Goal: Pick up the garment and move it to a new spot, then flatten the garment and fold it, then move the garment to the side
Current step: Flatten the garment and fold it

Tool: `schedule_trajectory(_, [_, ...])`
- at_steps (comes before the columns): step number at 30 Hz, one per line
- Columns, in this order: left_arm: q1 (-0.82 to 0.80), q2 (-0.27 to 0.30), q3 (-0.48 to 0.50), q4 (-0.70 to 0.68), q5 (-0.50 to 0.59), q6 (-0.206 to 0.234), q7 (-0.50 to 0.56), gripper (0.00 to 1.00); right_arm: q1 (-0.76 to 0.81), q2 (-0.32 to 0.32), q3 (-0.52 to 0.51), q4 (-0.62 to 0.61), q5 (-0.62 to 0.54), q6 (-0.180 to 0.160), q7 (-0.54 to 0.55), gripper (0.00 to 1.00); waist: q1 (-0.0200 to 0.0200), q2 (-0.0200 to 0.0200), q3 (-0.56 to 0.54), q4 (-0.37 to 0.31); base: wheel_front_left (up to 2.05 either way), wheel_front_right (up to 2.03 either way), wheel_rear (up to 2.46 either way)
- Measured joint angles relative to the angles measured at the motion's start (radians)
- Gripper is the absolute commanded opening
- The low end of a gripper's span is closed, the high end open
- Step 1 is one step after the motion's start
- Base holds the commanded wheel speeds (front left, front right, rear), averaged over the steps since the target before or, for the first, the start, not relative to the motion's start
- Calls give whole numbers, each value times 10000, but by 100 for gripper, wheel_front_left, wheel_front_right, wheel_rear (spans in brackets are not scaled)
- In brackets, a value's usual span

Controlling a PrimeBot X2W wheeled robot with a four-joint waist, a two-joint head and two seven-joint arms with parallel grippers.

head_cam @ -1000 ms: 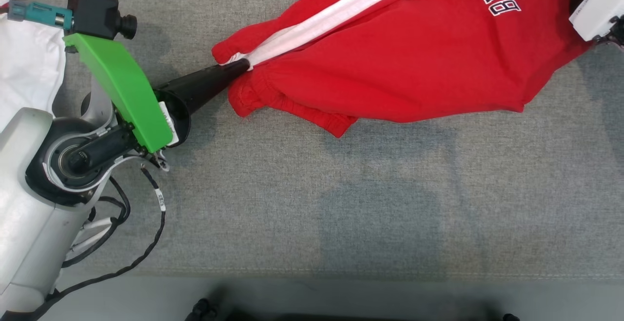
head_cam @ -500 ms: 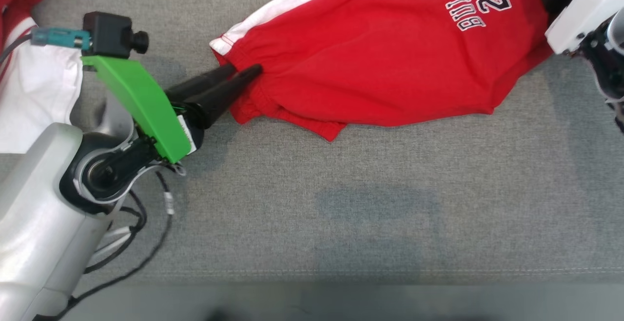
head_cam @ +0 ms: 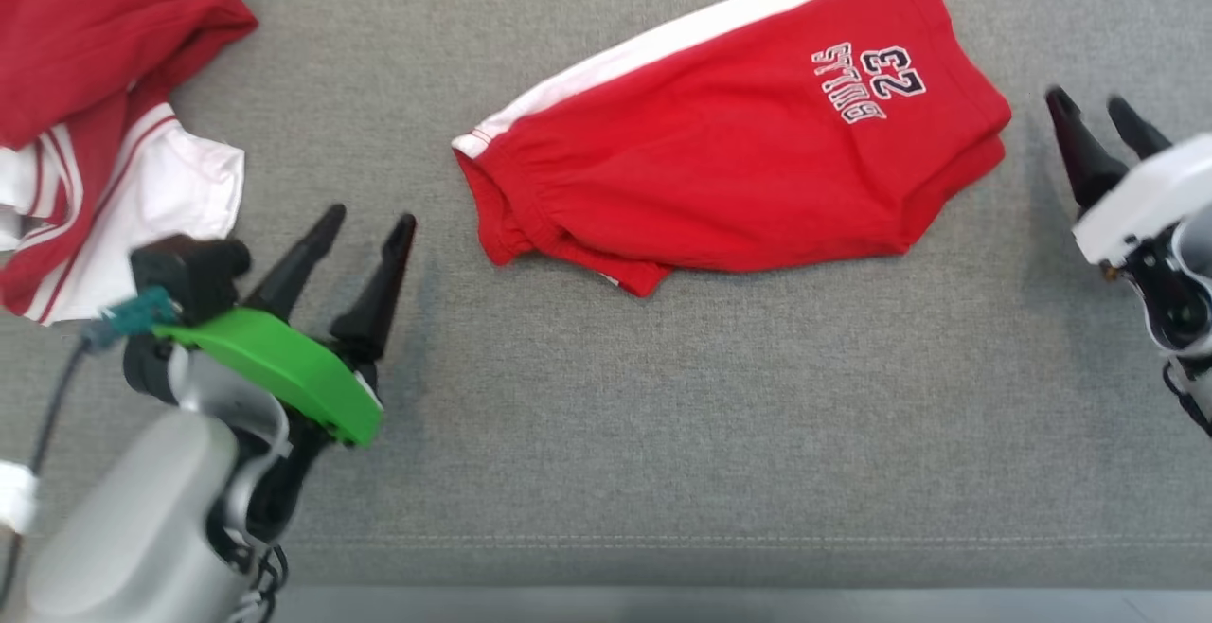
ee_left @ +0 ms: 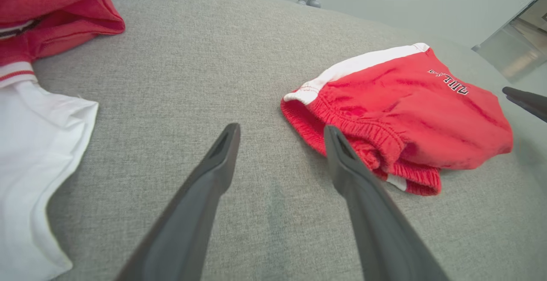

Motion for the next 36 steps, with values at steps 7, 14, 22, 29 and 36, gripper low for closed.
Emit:
schedule_trajectory(7, [882, -251, -431, -12, 1035, 433, -1269, 100, 728, -81, -554, 874, 1104, 146, 261, 100, 0, 0, -772, 598, 0, 0, 0])
schedule_trajectory(14, [1497, -366, -499, -184, 1421, 525, -1668, 100, 662, -502, -629, 1095, 1384, 245, 1014, 100, 0, 0, -1191, 1591, 0, 0, 0])
schedule_trajectory(22, [1822, -497, -397, -554, 1956, 619, -1687, 100, 174, -1020, -431, 1592, 1323, -12, 2161, 100, 0, 0, -1355, 2750, 0, 0, 0])
schedule_trajectory(29, [2274, -840, -98, -656, 2088, 625, -1764, 100, 173, -1206, -311, 2142, 1430, -123, 2997, 100, 0, 0, -1280, 3593, 0, 0, 0])
schedule_trajectory(36, [2912, -765, 704, -679, 2096, 650, -1770, 100, 58, -1141, -178, 2174, 1409, -100, 3227, 100, 0, 0, -1277, 3933, 0, 0, 0])
